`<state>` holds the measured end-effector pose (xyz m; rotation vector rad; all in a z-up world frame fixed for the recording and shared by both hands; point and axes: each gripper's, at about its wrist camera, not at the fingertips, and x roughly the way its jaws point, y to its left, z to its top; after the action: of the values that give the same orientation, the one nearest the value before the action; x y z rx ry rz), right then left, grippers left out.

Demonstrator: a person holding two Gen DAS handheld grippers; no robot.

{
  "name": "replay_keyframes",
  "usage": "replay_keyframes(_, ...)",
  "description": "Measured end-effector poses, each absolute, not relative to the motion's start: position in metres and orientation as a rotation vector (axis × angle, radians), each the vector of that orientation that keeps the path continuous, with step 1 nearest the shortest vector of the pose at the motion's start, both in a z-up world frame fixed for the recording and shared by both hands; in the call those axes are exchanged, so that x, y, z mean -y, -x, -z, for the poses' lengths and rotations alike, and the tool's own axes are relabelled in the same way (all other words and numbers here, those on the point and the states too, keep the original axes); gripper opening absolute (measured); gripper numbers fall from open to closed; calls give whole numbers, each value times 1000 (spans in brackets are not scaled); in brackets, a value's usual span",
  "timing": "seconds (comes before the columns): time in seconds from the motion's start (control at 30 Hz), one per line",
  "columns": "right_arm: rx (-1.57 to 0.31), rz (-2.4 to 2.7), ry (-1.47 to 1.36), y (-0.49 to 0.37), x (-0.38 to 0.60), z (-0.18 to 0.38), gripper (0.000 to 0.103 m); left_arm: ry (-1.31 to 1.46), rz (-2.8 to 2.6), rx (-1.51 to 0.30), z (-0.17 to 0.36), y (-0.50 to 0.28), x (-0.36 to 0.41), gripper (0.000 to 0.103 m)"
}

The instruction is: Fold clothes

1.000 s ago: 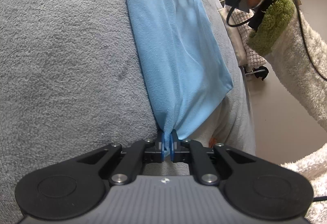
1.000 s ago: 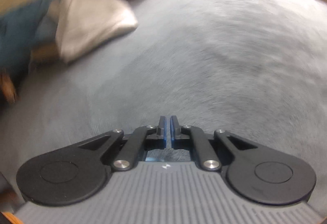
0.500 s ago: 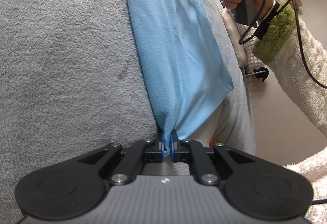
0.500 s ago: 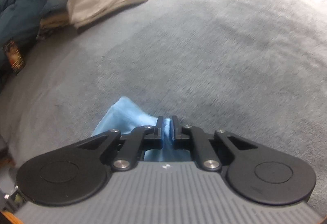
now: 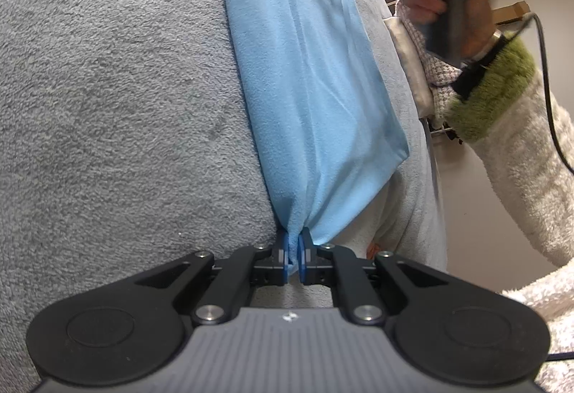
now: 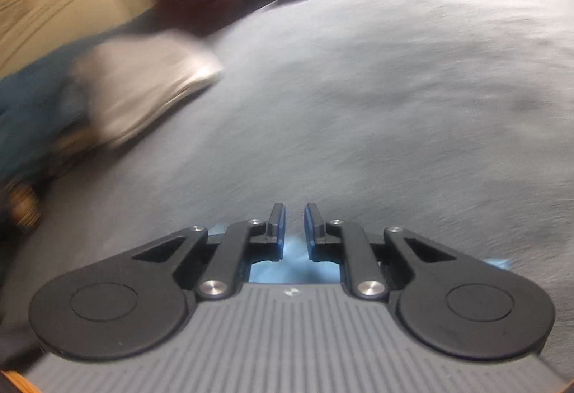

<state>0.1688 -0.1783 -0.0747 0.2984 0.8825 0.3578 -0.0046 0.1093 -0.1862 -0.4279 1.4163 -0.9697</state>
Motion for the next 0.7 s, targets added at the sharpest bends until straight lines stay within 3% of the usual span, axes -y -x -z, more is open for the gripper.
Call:
replay_keyframes(0.07,-951,-493,-292,-164,165,73,23,433,970,-1419,187,5,-110,8)
replay_keyframes(0.3,-1045,-485,-251,-182,135,110,21,430,964,-1416,187,11,-99,8)
replay_keyframes(0.47,-864,-241,-391,-186,159,100,27,433,957,-1417,187,17,-95,8)
replay_keyframes(0.7,-799,-127,-567,-142,217,81,27,450,954,-1432,190,18,-101,8)
